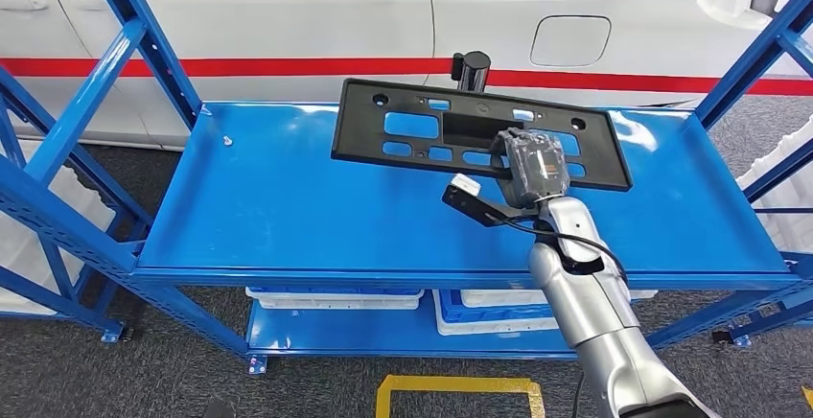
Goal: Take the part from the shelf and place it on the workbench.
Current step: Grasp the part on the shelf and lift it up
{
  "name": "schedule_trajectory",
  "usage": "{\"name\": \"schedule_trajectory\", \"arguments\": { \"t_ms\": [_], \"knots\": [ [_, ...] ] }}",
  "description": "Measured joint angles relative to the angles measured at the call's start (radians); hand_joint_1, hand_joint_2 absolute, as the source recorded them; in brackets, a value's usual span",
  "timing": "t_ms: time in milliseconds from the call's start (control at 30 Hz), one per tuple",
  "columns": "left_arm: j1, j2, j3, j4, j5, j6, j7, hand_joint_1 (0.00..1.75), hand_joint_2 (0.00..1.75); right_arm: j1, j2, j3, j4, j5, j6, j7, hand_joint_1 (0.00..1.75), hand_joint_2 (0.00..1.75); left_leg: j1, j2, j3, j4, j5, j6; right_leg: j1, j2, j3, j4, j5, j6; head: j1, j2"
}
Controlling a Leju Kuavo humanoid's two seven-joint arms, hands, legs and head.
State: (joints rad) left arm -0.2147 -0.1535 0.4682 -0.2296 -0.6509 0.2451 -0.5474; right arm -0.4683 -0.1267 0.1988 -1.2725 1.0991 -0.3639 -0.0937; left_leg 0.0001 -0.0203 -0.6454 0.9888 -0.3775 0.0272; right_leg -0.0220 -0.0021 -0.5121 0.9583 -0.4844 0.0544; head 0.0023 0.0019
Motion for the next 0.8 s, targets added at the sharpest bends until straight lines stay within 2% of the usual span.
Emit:
{"name": "schedule_trajectory", "arguments": {
  "t_ms": [233, 467, 633, 800],
  "knots": [
    [0.0, -0.007, -0.003, 0.0, -0.032, -0.036, 0.01, 0.0, 1.75, -0.06, -0.091, 0.007, -0.246, -0.128, 0.052, -0.016, 1.75, 1.75, -0.001, 0.0, -0.001, 0.0, 0.0, 0.0, 0.0, 0.0, 0.0, 0.0, 0.0, 0.0, 0.0, 0.0],
    [-0.001, -0.012, 0.0, 0.0, -0.007, -0.065, 0.017, 0.0, 1.75, -0.132, -0.201, -0.003, -0.336, -0.24, 0.091, -0.041, 1.75, 1.75, -0.001, 0.0, -0.001, 0.0, 0.0, 0.0, 0.0, 0.0, 0.0, 0.0, 0.0, 0.0, 0.0, 0.0],
    [-0.004, -0.015, 0.009, 0.0, 0.014, -0.077, 0.034, 0.0, 1.75, -0.099, -0.233, -0.003, -0.351, -0.276, 0.069, -0.062, 1.75, 1.75, 0.0, 0.0, -0.001, 0.0, 0.0, 0.0, 0.0, 0.0, 0.0, 0.0, 0.0, 0.0, 0.0, 0.0],
    [-0.004, -0.014, 0.032, 0.0, 0.032, -0.092, 0.075, 0.0, 1.75, -0.062, -0.235, 0.005, -0.351, -0.275, 0.04, -0.071, 1.75, 1.75, -0.003, 0.0, -0.001, 0.001, -0.003, 0.002, -0.001, 0.0, 0.0, 0.0, 0.0, 0.0, 0.0, 0.0]
  ]
}}
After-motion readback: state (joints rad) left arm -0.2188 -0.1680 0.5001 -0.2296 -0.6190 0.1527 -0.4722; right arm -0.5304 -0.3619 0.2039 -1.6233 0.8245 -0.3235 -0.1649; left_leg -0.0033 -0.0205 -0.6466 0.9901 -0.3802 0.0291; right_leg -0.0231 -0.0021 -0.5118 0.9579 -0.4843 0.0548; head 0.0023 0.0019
